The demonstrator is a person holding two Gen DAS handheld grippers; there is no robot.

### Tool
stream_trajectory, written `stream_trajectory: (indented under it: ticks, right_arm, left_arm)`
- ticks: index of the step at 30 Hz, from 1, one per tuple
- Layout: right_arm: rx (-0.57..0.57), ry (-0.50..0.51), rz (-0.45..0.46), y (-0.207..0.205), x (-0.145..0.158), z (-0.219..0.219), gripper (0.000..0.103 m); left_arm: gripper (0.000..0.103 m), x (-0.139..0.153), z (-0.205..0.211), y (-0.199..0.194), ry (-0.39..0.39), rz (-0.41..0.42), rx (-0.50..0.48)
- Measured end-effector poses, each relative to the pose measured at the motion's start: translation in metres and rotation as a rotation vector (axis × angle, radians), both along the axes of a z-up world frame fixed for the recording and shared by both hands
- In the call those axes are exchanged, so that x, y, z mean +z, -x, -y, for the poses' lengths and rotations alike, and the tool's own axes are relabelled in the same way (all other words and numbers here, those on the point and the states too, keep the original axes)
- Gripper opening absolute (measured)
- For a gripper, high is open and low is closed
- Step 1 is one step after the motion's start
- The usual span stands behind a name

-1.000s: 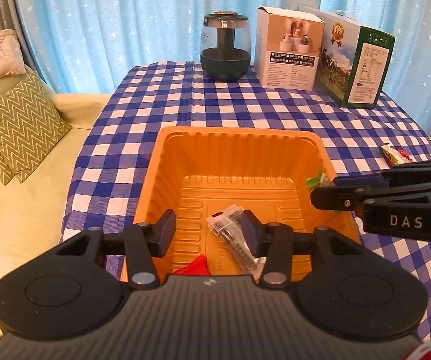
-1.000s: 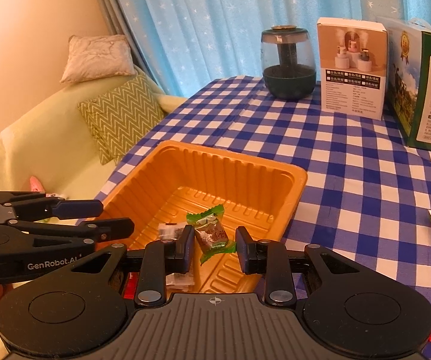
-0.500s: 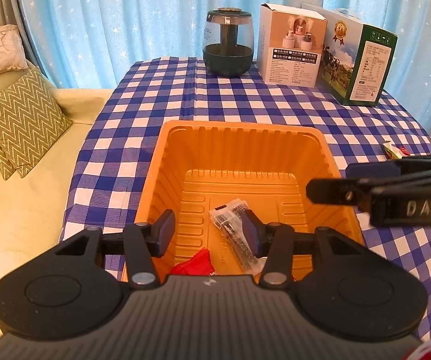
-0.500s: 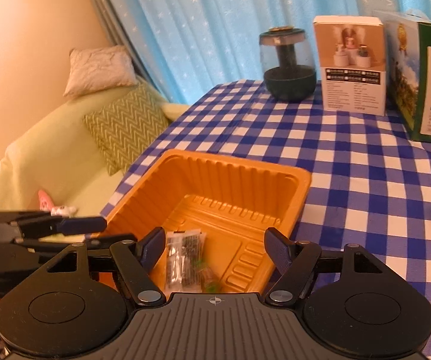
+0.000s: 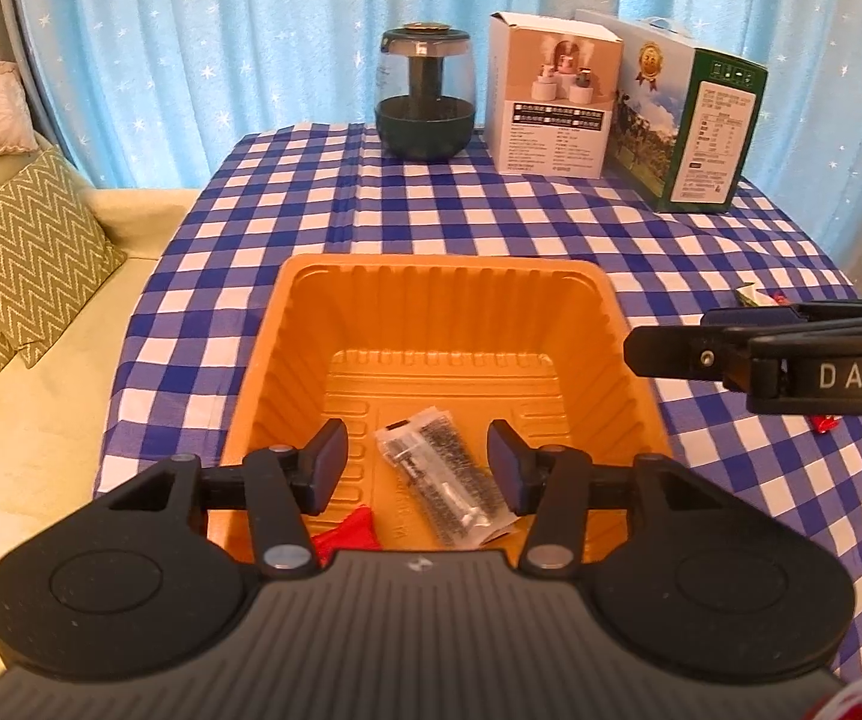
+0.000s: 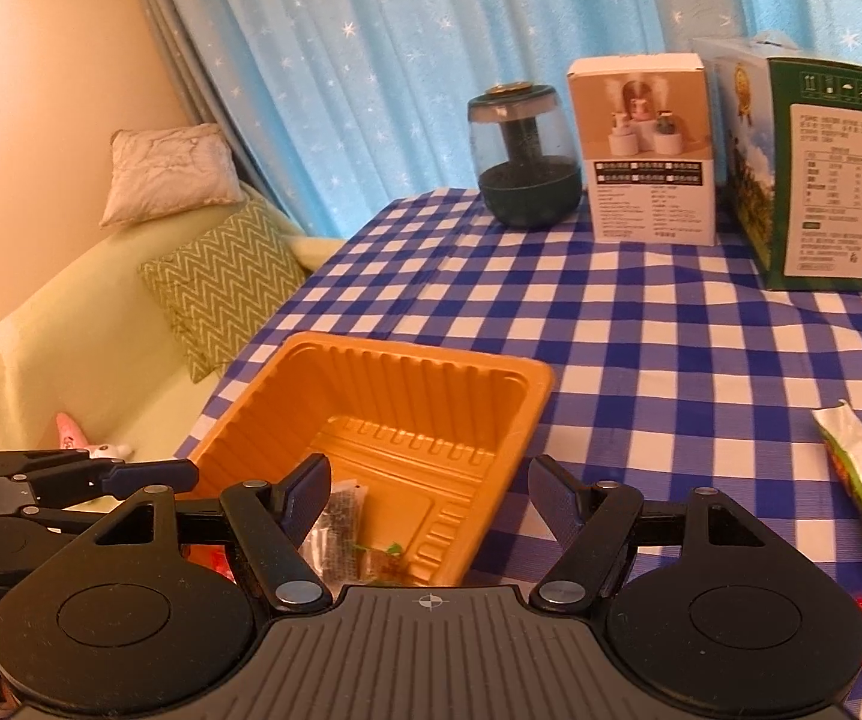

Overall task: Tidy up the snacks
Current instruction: 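Carry both snacks over the orange tray and open both tools to release them, then move both tools to the snack pile and grasp the small red candy with the left tool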

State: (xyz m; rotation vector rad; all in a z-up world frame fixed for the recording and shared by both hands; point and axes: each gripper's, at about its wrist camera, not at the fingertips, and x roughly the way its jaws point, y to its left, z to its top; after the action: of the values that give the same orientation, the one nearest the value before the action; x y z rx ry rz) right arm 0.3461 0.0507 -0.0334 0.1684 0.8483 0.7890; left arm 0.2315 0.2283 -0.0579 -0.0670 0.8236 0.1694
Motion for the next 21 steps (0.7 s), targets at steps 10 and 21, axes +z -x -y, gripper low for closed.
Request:
stream_trajectory:
  ticks: [10,21]
  right_arm:
    - [-0.061,0.019,0.020,-0.003,0.001,0.033,0.073]
    - [-0.162,0.024,0.023,-0.011,0.001,0.088,0.073]
  left_arm:
    - [0.052,0.004,0.027,-0.010,0.002,0.019,-0.041]
    - [0.061,0.010,0.071,-0.028,0.024,0.048,-0.109]
